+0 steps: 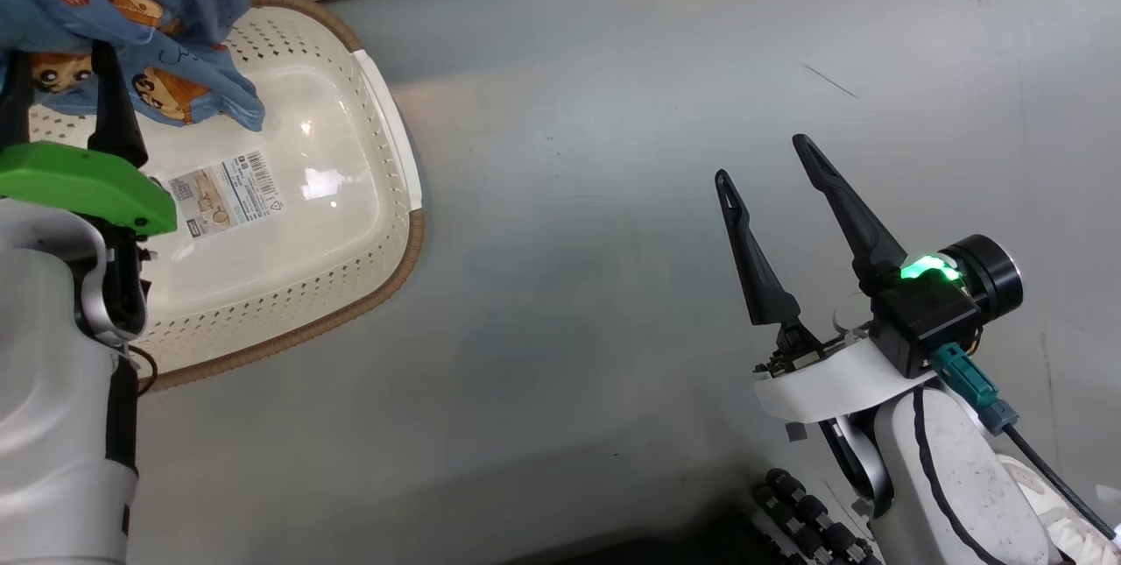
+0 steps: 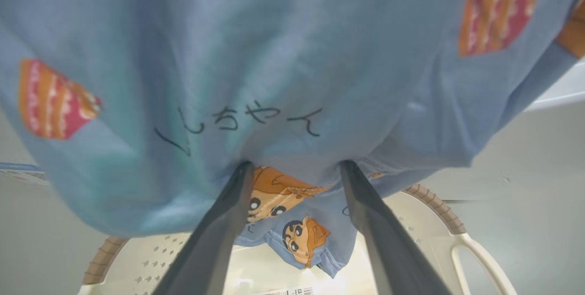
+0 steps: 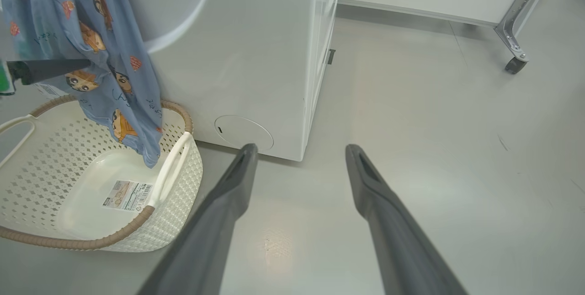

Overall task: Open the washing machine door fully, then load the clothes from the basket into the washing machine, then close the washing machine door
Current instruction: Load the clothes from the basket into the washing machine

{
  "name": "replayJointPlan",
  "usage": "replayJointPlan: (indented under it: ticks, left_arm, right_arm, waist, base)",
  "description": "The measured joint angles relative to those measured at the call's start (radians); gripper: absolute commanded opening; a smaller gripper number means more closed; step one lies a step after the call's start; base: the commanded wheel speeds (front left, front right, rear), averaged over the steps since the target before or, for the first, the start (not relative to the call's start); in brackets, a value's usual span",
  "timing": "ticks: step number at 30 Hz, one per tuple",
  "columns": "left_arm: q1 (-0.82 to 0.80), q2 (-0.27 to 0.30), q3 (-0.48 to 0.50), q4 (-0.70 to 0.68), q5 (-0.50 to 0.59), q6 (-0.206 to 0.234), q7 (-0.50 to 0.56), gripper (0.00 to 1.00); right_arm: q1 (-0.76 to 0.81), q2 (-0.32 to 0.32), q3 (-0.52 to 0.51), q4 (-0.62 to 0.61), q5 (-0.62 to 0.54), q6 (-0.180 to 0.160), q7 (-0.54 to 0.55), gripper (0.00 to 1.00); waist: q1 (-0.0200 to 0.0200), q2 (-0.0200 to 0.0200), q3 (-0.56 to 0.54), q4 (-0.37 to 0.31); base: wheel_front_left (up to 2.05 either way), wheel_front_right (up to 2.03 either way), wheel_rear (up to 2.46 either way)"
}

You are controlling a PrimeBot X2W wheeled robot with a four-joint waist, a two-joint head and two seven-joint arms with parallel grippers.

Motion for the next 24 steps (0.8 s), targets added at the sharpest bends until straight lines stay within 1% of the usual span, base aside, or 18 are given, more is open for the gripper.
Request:
replayJointPlan:
  ticks: [5, 10, 15, 17, 18, 24]
  left_arm:
    - [-0.065, -0.005, 0.0, 0.013, -0.005, 0.0, -0.006, 1.0]
    - [-0.139, -0.018, -0.002, 0.03, -0.006, -0.004, -0.037, 1.0]
    - [-0.154, -0.03, -0.003, 0.057, -0.006, -0.004, -0.07, 1.0]
    - [-0.158, -0.033, -0.003, 0.065, -0.004, -0.004, -0.081, 0.38]
    - [-0.162, -0.033, -0.004, 0.071, 0.002, -0.004, -0.085, 0.0]
    - [-0.184, -0.058, -0.007, 0.105, 0.01, -0.004, -0.098, 0.0]
  right_arm:
    - [0.0, 0.0, 0.0, 0.0, 0.0, -0.001, 0.0, 1.0]
    - [0.0, 0.001, 0.002, 0.0, -0.002, -0.001, 0.0, 1.0]
    - [0.0, 0.001, -0.001, 0.0, -0.005, -0.003, 0.0, 1.0]
    - [0.0, 0.002, -0.002, 0.0, -0.009, -0.003, 0.0, 1.0]
    - [0.0, 0.002, -0.003, 0.0, -0.009, -0.003, 0.0, 1.0]
    - [0.0, 0.002, -0.016, 0.0, -0.009, -0.006, 0.0, 1.0]
  waist:
    - [0.0, 0.0, 0.017, -0.009]
    - [0.0, 0.0, 0.031, -0.018]
    - [0.0, 0.0, 0.037, -0.018]
    - [0.0, 0.0, 0.039, -0.017]
    - [0.0, 0.0, 0.039, -0.016]
    - [0.0, 0.0, 0.04, -0.005]
  base:
    - [0.0, 0.0, 0.0]
    - [0.0, 0.0, 0.0]
    - [0.0, 0.0, 0.0]
    - [0.0, 0.0, 0.0]
    - [0.0, 0.0, 0.0]
    - [0.0, 0.0, 0.0]
